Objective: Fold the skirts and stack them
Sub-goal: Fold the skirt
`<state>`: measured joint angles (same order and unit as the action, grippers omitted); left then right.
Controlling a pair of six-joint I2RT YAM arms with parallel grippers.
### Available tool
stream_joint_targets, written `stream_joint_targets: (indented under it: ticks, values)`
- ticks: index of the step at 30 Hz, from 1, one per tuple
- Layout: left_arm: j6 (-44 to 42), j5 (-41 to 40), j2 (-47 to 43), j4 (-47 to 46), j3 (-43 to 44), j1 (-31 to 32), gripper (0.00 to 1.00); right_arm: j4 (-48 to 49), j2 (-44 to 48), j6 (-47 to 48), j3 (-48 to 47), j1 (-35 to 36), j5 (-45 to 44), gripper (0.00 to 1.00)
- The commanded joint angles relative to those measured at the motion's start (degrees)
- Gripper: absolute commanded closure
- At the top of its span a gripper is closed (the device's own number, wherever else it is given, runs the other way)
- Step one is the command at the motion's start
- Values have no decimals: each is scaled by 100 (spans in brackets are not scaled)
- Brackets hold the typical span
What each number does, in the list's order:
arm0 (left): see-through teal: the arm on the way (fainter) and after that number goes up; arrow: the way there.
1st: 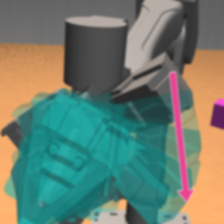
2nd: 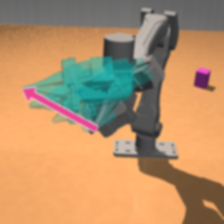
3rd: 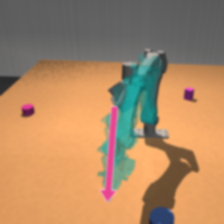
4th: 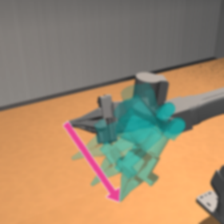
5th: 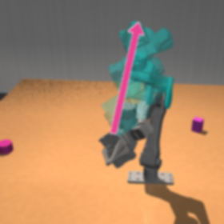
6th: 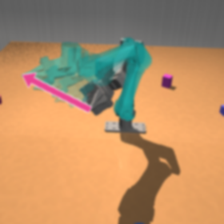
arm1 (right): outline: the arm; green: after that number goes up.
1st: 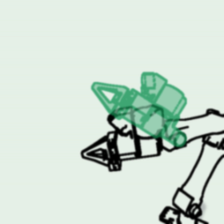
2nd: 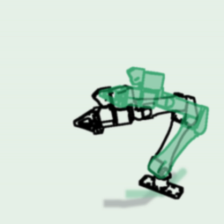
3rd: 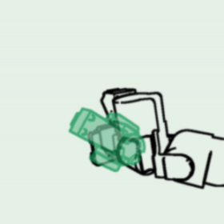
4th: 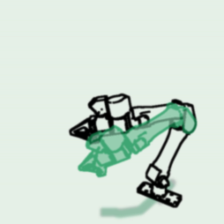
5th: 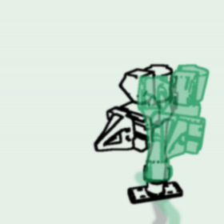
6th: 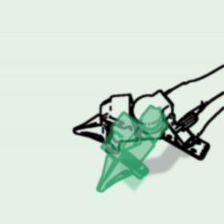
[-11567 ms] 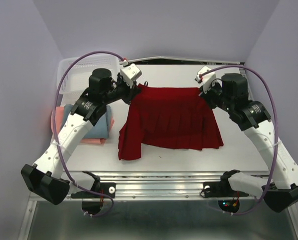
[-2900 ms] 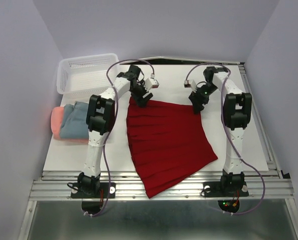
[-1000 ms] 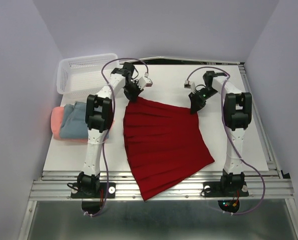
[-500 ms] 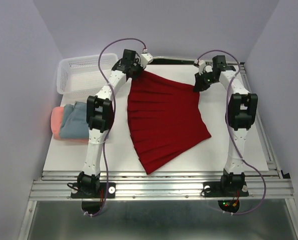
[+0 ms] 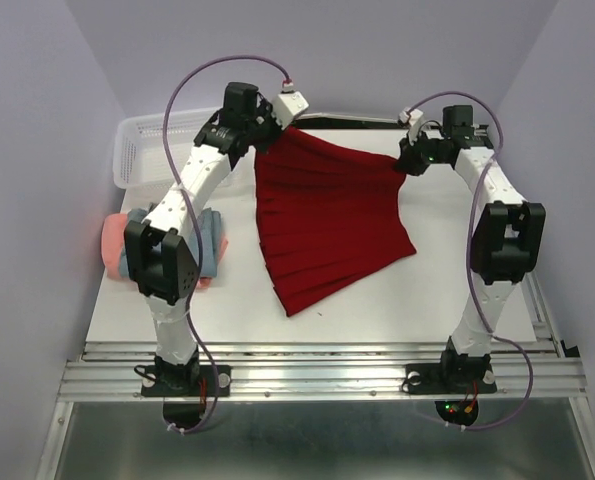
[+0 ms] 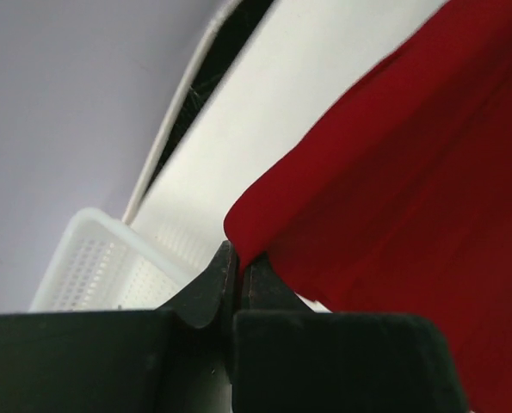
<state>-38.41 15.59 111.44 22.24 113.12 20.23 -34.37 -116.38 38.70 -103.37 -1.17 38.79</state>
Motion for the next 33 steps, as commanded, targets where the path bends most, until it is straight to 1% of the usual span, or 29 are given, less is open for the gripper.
stream_joint_targets:
  ticks: [1, 2, 4, 5, 7, 8, 10, 11, 12, 14, 16, 19, 22, 26, 29, 33]
  values:
    - [-246, -232, -920, 44, -1149, 262, 100, 176, 413, 928, 608, -156, -222, 99]
    - [-228, -276, -1096, 0, -1665, 410, 100, 202, 475, 1103, 895, -156, -248, 99]
    - [-184, -416, -1526, -27, -2134, 587, 100, 220, 659, 1288, 1151, -156, -284, 99]
    - [-97, -408, -1668, -18, -2589, 753, 100, 229, 730, 1568, 1448, -156, -284, 99]
    - [18, -434, -2055, -44, -3066, 921, 100, 325, 1018, 1824, 1862, -156, -310, 99]
    - [53, -487, -2178, -105, -3564, 1104, 100, 613, 1125, 1869, 2343, -156, -336, 99]
    - [132, -601, -2415, -228, -4041, 1272, 100, 852, 1310, 1983, 2785, -156, -363, 99]
    - [211, -628, -2460, -298, -4435, 1317, 100, 949, 1432, 2062, 2961, -156, -363, 99]
    - [351, -663, -2443, -369, -4578, 1404, 100, 1098, 1468, 2072, 3242, -156, -372, 99]
    - [579, -777, -2294, -474, -4851, 1466, 100, 1230, 1495, 2063, 3437, -156, -380, 99]
    - [702, -926, -2188, -589, -4948, 1475, 100, 1257, 1486, 2002, 3447, -156, -389, 99]
    - [765, -1014, -2030, -677, -4861, 1466, 100, 1214, 1521, 1984, 3342, -103, -372, 99]
    - [791, -1076, -1968, -590, -4475, 1449, 100, 1143, 1609, 1993, 3166, -103, -345, 99]
    - [765, -1146, -1950, -230, -3651, 1440, 100, 977, 1706, 1975, 2815, -103, -354, 99]
    - [730, -1112, -2134, 296, -3202, 1440, 100, 792, 1908, 2001, 2691, -103, -354, 99]
    - [678, -945, -2546, 806, -3015, 1466, 100, 485, 2382, 2203, 2769, -103, -231, 99]
